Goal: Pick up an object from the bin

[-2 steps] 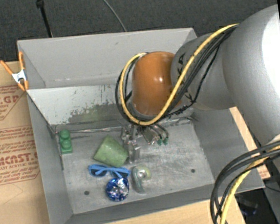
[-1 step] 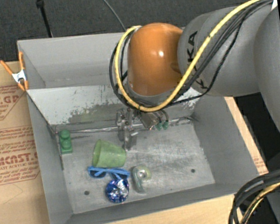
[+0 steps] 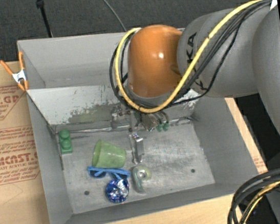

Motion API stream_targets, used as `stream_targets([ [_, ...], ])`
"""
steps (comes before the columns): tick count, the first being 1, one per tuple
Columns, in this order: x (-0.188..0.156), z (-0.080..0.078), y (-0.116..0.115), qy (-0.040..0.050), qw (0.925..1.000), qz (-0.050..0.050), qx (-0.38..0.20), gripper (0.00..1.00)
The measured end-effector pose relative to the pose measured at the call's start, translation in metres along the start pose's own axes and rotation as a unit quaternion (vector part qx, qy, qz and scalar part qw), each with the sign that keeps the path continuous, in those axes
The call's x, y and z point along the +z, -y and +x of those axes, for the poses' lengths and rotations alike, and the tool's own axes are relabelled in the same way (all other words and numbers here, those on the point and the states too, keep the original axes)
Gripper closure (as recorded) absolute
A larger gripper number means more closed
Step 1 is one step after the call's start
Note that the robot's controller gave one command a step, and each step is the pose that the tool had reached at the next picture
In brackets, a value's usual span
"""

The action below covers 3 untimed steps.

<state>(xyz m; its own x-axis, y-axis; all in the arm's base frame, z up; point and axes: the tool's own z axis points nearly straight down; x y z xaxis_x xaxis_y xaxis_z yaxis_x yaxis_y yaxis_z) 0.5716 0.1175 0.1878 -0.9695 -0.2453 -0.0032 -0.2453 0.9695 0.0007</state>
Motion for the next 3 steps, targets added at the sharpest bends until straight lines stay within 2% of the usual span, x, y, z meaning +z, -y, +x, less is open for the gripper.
stream_targets([
  [1,0.0,0.0,0.0,0.0,1.0,0.0,0.0,1.0],
  [2,0.075,0.003,-0.027,0.0013,0.9993,-0.001,0.039,1.0],
  [3,-0.145,0.036,-0.07,0.0046,0.9979,0.0,-0.065,1.0],
])
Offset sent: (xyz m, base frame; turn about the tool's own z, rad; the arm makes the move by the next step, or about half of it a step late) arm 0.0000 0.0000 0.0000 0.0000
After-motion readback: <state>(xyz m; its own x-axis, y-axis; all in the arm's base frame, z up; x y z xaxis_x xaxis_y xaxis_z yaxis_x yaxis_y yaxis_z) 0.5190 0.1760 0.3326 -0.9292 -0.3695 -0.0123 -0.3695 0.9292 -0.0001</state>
